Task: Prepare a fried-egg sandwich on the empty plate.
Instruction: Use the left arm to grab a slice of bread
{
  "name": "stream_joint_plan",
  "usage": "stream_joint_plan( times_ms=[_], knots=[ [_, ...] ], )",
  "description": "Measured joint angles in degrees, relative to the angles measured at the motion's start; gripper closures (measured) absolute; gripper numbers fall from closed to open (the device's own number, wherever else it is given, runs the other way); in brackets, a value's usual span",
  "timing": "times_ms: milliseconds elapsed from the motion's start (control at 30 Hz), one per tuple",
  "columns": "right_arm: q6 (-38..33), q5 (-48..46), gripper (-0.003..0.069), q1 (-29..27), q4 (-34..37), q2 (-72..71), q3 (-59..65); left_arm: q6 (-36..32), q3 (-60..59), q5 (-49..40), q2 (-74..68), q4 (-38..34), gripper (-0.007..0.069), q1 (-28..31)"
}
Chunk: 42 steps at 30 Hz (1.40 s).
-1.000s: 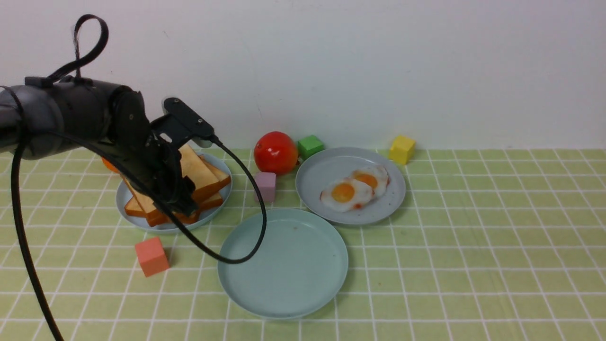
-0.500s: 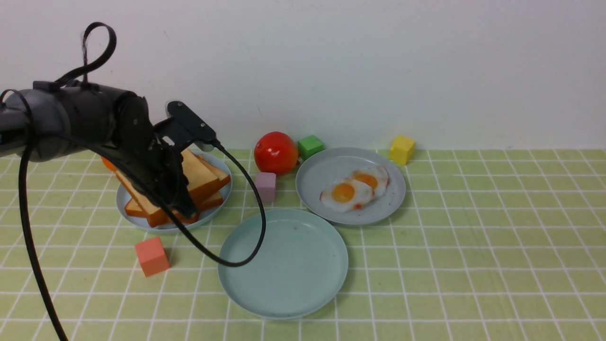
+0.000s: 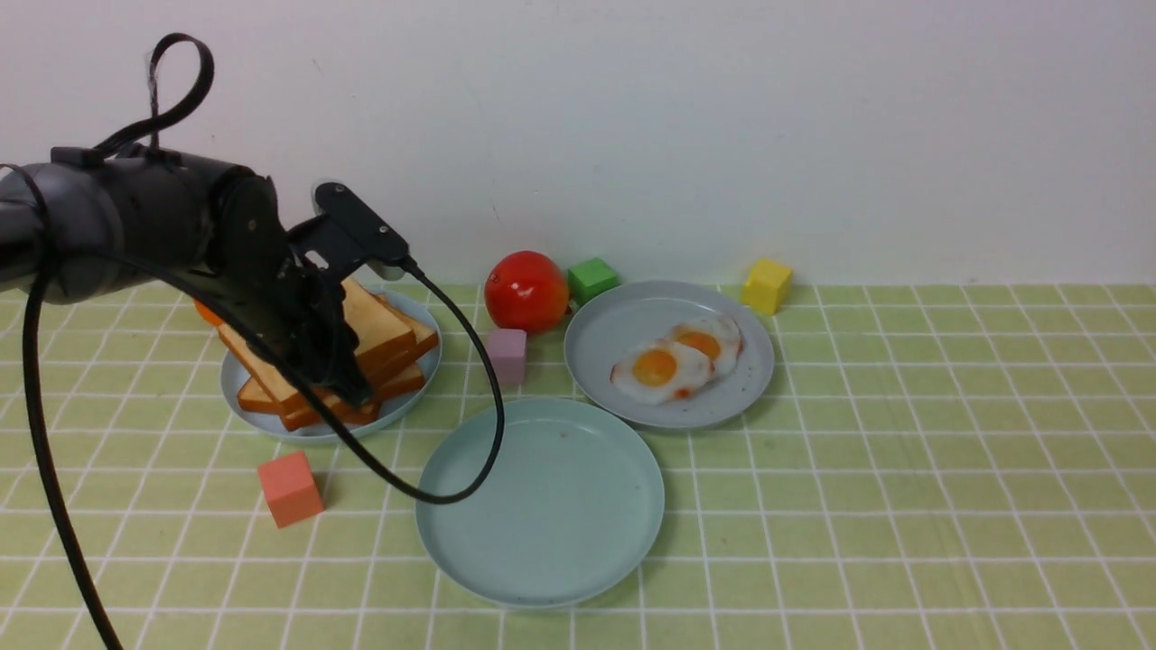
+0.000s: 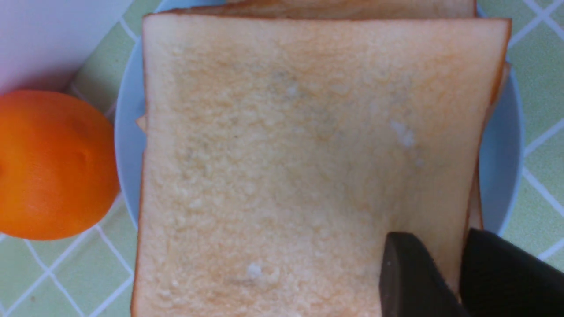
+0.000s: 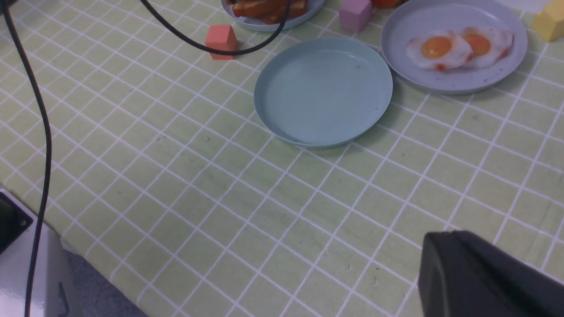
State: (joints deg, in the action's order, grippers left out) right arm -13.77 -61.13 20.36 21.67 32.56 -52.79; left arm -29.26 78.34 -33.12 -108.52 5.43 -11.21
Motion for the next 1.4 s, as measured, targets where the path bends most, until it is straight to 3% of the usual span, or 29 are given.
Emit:
stream_joint_plan(
  times_ms=[200, 300, 1267, 1400],
  knots=[
    [-0.06, 0.05, 0.0650, 0.00, 0.00, 0.00, 0.00, 0.00, 0.00, 0.05, 0.60, 0.00, 0.0314, 0.00],
    [-0.06, 0.05, 0.0650, 0.00, 0.00, 0.00, 0.00, 0.00, -0.06, 0.73, 0.60, 0.00, 0.0301, 0.00],
    [-0.06, 0.42, 0.0641, 0.00, 0.00, 0.00, 0.06, 0.00, 0.31, 3.36, -3.27, 1.13, 0.0273, 0.00],
    [-0.06, 0.42, 0.0637, 0.00, 0.00, 0.00, 0.06, 0.00, 0.49, 2.91, -3.46, 1.13, 0.0340, 0.00]
  ],
)
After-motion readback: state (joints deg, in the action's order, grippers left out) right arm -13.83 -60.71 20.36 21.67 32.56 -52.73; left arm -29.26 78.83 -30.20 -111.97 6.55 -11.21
